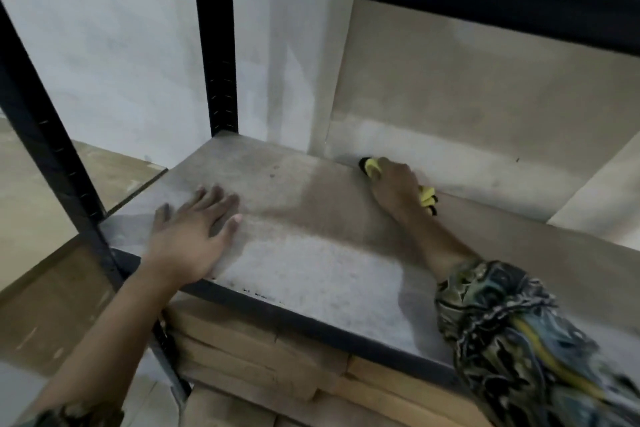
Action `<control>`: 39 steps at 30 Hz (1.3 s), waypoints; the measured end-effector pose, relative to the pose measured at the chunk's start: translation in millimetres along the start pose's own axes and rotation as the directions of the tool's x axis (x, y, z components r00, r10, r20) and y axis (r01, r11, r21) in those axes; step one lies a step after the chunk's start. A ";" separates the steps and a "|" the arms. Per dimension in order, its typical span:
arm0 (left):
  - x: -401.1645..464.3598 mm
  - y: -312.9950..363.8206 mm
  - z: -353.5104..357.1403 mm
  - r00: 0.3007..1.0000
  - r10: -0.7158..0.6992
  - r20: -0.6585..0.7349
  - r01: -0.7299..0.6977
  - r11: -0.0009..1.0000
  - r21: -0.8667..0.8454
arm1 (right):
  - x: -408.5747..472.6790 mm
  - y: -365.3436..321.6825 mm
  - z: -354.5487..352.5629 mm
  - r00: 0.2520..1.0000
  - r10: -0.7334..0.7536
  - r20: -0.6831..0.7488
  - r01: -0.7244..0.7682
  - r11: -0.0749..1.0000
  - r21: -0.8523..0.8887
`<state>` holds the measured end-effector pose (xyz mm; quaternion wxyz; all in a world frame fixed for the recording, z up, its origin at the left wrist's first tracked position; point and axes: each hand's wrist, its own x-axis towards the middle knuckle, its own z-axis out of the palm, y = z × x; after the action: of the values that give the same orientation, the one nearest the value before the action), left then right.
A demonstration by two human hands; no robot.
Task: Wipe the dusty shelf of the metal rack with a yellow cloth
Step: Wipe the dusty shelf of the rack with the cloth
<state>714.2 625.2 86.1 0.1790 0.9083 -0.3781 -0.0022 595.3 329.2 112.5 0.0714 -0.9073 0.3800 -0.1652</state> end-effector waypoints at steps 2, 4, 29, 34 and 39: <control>0.9 -0.5 0.5 1.000 -0.007 -0.022 0.007 1.000 -0.028 | -3.5 -17.3 2.5 0.997 -0.068 0.040 0.068 0.998 -0.011; 0.6 -1.7 1.5 0.999 -0.010 -0.031 0.009 0.999 -0.038 | -18.7 -28.0 0.9 0.978 -0.187 0.090 0.188 0.982 0.000; -0.2 -1.8 2.4 0.999 -0.011 -0.050 0.008 0.998 -0.057 | -6.8 -7.0 -7.1 0.999 0.007 0.039 -0.010 0.997 0.078; 0.8 -1.9 2.9 0.998 -0.013 -0.056 0.009 0.998 -0.069 | -20.1 -66.1 16.1 0.958 -0.263 0.111 0.250 0.961 0.115; 1.3 -4.3 3.7 0.998 -0.019 -0.061 0.013 0.995 -0.104 | -99.3 -101.7 -0.3 0.743 -0.629 0.228 0.553 0.770 0.319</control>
<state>717.6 625.9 81.5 0.2374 0.9004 -0.3646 0.0050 597.7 471.3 114.4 0.1810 -0.9803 0.0319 -0.0718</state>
